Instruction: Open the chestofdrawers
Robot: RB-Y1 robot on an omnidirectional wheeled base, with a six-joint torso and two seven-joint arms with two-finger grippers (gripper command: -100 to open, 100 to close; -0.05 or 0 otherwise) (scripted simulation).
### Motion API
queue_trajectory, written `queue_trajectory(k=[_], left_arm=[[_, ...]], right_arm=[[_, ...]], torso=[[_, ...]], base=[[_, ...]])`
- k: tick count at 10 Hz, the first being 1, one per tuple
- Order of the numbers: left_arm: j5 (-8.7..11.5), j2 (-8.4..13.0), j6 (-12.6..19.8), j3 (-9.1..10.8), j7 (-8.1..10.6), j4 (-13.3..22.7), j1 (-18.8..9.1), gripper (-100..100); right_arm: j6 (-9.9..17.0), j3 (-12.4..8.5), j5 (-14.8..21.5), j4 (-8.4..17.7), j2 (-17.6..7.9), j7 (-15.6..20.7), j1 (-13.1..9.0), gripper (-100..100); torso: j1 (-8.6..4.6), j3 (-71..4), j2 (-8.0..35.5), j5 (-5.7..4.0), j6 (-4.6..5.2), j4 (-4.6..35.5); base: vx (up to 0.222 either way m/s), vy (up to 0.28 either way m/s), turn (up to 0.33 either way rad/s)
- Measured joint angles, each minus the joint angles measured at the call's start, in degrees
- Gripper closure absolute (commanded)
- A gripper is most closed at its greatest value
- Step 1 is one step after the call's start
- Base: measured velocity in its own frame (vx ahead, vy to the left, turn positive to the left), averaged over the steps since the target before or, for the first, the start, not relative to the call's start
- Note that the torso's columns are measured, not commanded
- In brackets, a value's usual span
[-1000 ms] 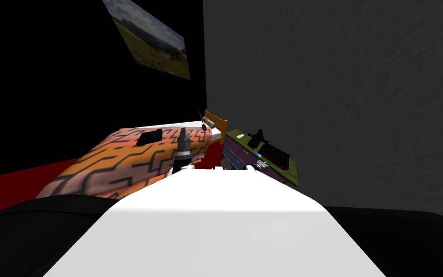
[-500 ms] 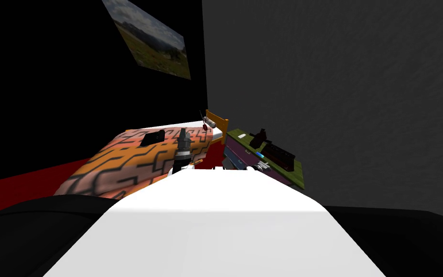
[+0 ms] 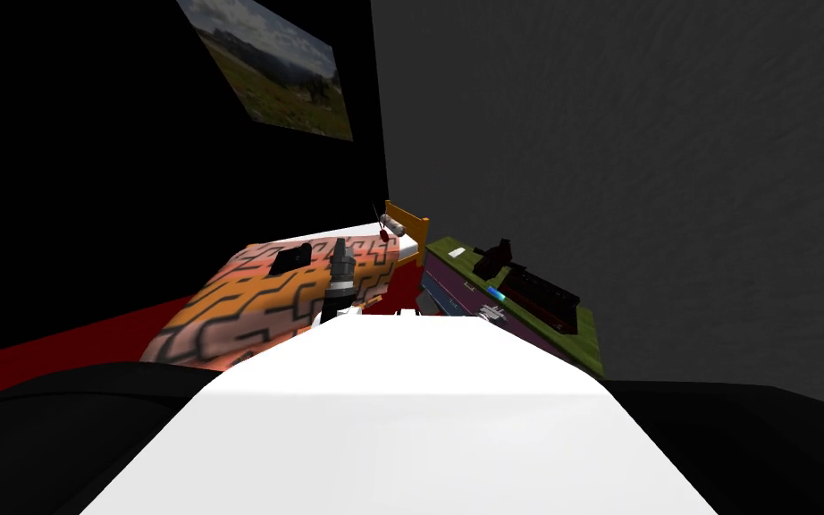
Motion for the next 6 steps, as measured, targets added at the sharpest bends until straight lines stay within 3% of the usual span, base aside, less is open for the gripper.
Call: queue_trajectory(k=[6], left_arm=[[0.0,0.0,0.0,0.00,0.00,0.0,0.0,0]], right_arm=[[3.8,2.5,6.3,3.8,-1.1,3.0,3.4,-100]], torso=[[0.46,0.2,0.7,0.32,0.39,0.2]], base=[[0.126,0.077,0.096]])
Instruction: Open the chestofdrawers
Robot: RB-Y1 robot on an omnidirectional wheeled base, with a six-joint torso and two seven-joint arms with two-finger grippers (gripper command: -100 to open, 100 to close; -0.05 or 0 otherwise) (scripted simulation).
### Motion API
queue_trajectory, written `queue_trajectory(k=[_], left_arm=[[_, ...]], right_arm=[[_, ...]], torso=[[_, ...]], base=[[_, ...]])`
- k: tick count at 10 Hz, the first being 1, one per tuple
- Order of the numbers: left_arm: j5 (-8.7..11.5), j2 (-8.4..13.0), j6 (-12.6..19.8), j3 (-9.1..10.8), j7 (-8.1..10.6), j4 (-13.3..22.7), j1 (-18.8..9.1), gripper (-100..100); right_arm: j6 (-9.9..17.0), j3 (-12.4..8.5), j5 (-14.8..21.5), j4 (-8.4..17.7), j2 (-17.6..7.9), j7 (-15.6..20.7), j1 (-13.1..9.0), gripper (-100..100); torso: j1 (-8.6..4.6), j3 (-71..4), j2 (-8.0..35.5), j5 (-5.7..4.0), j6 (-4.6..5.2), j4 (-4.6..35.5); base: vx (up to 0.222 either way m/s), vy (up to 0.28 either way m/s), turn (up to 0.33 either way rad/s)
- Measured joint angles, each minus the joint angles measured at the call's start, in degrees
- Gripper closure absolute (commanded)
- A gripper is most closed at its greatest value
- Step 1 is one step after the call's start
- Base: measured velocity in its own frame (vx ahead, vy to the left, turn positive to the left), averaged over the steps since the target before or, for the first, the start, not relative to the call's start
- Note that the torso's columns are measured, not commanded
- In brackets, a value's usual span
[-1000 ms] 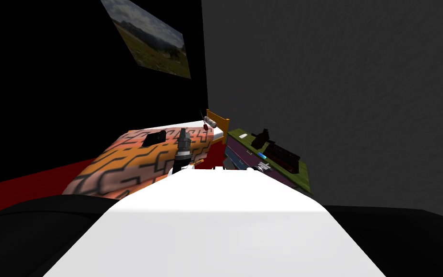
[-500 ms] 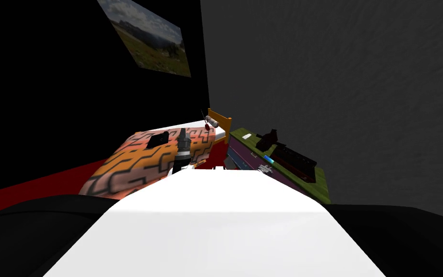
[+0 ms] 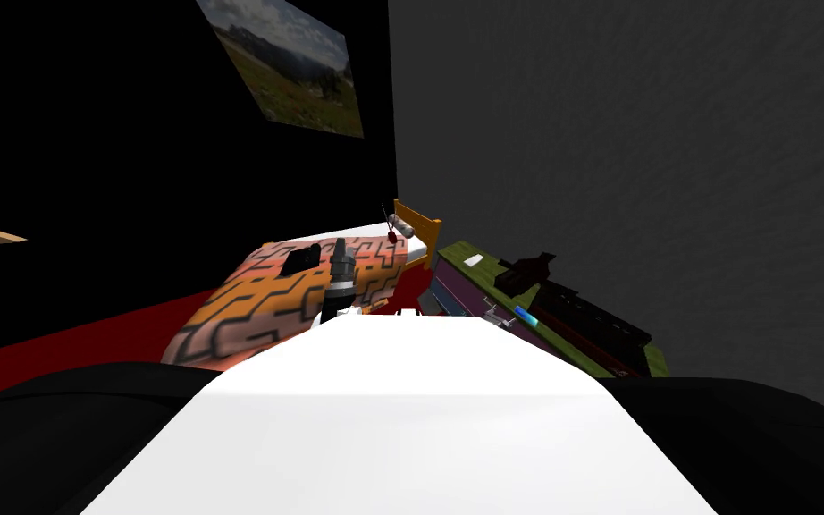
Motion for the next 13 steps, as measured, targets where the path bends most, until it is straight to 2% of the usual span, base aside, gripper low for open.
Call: queue_trajectory(k=[4,6,7,9,10,11,13], left_arm=[[0.0,0.0,0.0,0.00,0.00,0.0,0.0,0],[0.0,0.0,0.0,0.00,0.00,0.0,0.0,0],[0.0,0.0,0.0,0.00,0.00,0.0,0.0,0],[0.0,0.0,0.0,0.00,0.00,0.0,0.0,0],[0.0,0.0,0.0,0.00,0.00,0.0,0.0,0],[0.0,0.0,0.0,0.01,0.00,0.0,0.0,0],[0.0,0.0,0.0,0.00,0.00,0.0,0.0,0]], right_arm=[[2.7,1.7,4.3,3.3,-0.8,1.8,1.8,-100],[4.0,2.5,6.3,3.7,-1.2,3.2,3.5,-100],[4.2,2.6,6.5,3.7,-1.2,3.4,3.6,-100],[2.4,2.0,5.2,2.9,-2.6,4.4,2.7,-100],[2.2,1.9,5.2,2.8,-2.6,4.5,2.7,100],[2.8,2.2,5.7,2.4,-1.9,4.5,3.5,100],[3.1,2.1,5.8,1.7,-2.2,4.8,3.6,100]], torso=[[0.28,0.1,0.2,0.12,0.26,0.0],[0.21,0.0,0.2,0.10,0.26,0.0],[0.07,0.1,0.4,0.07,0.28,0.0],[-0.04,0.2,0.4,0.14,0.23,0.1],[-0.03,0.1,0.2,0.10,0.24,0.0],[0.07,0.0,0.2,0.07,0.26,0.0],[0.12,0.1,0.2,-0.16,0.25,-0.1]], base=[[0.109,0.071,0.091],[0.102,0.055,0.054],[0.015,0.005,-0.005],[-0.004,0.006,-0.001],[-0.006,-0.005,0.009],[-0.007,-0.009,-0.013],[-0.062,0.108,-0.021]])
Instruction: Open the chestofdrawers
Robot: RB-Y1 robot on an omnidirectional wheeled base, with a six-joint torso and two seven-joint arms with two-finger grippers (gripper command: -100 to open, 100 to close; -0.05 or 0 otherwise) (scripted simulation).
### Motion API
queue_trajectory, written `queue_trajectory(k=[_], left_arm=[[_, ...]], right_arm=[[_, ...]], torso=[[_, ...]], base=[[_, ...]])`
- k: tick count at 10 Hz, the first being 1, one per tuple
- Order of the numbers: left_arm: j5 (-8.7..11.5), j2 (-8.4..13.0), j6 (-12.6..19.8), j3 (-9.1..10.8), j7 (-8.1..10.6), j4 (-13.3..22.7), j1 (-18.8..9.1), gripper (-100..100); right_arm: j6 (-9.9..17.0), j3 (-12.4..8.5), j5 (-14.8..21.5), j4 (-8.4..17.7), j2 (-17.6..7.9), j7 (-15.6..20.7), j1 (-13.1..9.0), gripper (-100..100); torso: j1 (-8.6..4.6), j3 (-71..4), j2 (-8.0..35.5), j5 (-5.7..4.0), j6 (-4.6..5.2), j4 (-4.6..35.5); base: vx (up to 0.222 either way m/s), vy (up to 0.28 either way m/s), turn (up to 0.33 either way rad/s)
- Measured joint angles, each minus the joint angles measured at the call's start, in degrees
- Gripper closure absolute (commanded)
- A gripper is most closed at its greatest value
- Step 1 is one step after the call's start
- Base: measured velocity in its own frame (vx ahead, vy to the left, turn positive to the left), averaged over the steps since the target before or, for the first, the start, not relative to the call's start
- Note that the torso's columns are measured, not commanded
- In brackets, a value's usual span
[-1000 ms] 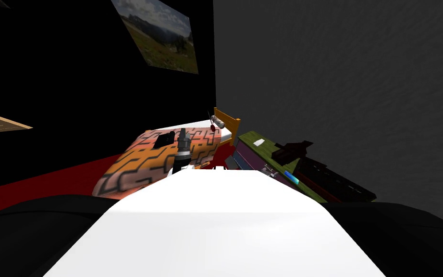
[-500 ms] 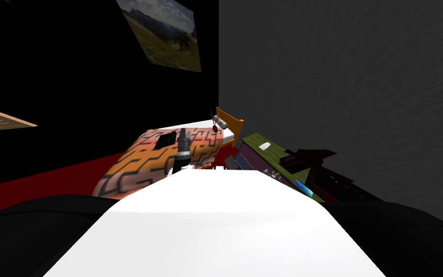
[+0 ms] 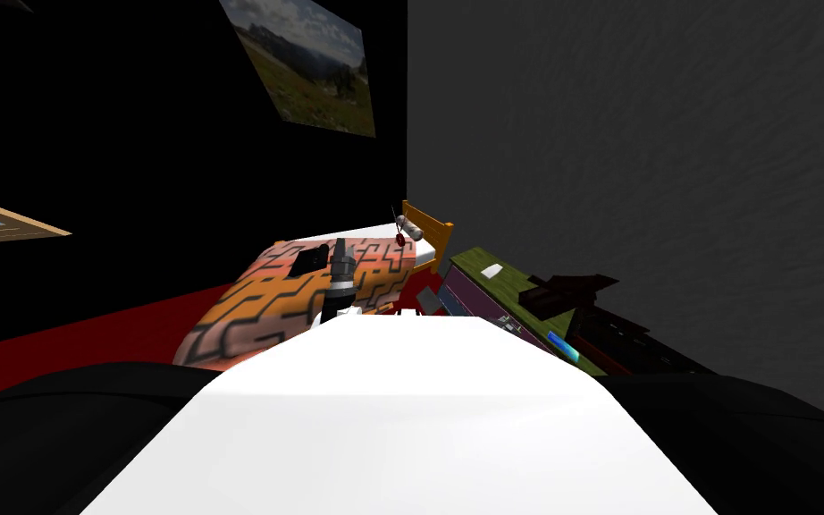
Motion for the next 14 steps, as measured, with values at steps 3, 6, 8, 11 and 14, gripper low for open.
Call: queue_trajectory(k=[3,6,8,11,14], left_arm=[[0.0,0.0,0.0,-0.01,0.00,0.0,0.0,0],[0.0,0.0,0.0,0.00,0.00,0.0,0.0,0],[0.0,0.0,0.0,-0.01,0.00,0.0,0.0,0],[0.0,0.0,0.0,0.00,0.00,0.0,0.0,0],[0.0,0.0,0.0,0.01,0.00,0.0,0.0,0]], right_arm=[[-1.0,-0.2,-0.3,-1.2,-0.4,1.0,0.1,100],[-1.6,0.0,-0.3,-2.1,-0.2,1.8,0.6,100],[-1.4,0.1,0.0,-2.9,0.0,2.2,1.0,100],[-3.1,-0.6,-1.4,-4.5,-1.3,3.7,0.6,-100],[-7.0,-2.3,-4.3,-7.2,-4.1,6.8,-0.6,-100]], torso=[[0.16,0.0,0.1,0.09,-0.01,0.0],[0.01,-0.1,-0.1,0.16,-0.03,0.0],[0.26,0.0,0.1,0.09,-0.12,0.1],[-0.50,-0.2,-0.4,0.02,-0.11,0.0],[0.15,0.0,0.1,0.30,0.00,0.1]], base=[[-0.094,0.182,-0.025],[-0.059,0.122,-0.023],[-0.117,0.195,-0.025],[-0.054,0.089,-0.017],[-0.040,0.063,-0.014]])
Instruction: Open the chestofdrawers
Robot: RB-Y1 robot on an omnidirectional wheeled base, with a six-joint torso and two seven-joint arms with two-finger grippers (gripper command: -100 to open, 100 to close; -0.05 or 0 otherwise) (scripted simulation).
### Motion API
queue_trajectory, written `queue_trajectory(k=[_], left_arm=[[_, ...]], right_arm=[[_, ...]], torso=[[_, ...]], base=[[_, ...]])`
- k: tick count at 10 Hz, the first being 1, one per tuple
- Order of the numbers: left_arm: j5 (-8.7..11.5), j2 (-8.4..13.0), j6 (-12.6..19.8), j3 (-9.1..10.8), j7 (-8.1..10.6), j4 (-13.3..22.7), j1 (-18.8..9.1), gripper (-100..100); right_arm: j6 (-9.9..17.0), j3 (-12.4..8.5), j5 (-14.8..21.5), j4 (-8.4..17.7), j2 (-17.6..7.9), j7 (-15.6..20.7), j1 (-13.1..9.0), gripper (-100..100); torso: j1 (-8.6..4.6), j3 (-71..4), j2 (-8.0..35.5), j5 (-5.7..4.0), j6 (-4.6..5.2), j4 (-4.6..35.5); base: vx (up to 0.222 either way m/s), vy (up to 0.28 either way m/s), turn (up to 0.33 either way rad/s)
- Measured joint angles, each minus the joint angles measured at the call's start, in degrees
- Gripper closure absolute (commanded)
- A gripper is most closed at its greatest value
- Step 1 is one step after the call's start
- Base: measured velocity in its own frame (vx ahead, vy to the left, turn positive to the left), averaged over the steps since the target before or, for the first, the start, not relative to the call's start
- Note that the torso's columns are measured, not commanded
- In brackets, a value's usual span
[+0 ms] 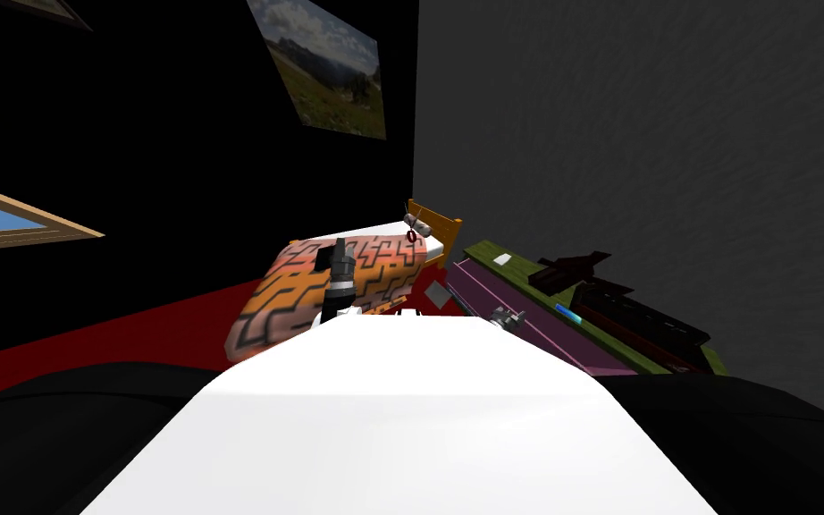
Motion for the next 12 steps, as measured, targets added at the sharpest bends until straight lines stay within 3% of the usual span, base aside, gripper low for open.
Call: queue_trajectory(k=[4,6,7,12], left_arm=[[0.0,0.0,0.0,0.00,0.00,0.0,0.0,0],[0.0,0.0,0.0,0.00,0.00,0.0,0.0,0],[0.0,0.0,0.0,0.00,0.00,0.0,0.0,0],[0.0,0.0,0.0,0.00,0.00,0.0,0.0,0]], right_arm=[[-4.6,-2.0,-3.6,-1.0,-4.4,1.6,-1.9,-100],[-6.9,-2.8,-5.3,-2.8,-5.7,3.5,-2.1,-100],[-7.1,-2.8,-5.4,-2.9,-5.7,3.8,-2.0,0],[-7.2,-2.7,-5.4,-2.7,-5.5,3.8,-1.9,0]], torso=[[-0.06,0.0,0.0,-0.03,0.01,0.0],[0.10,-0.1,0.0,0.22,-0.04,0.1],[0.07,-0.1,0.0,0.17,-0.03,0.1],[-0.02,0.0,0.0,0.01,0.01,0.0]], base=[[-0.058,0.089,-0.018],[-0.021,0.042,-0.009],[0.000,0.000,0.000],[0.000,0.000,0.000]])
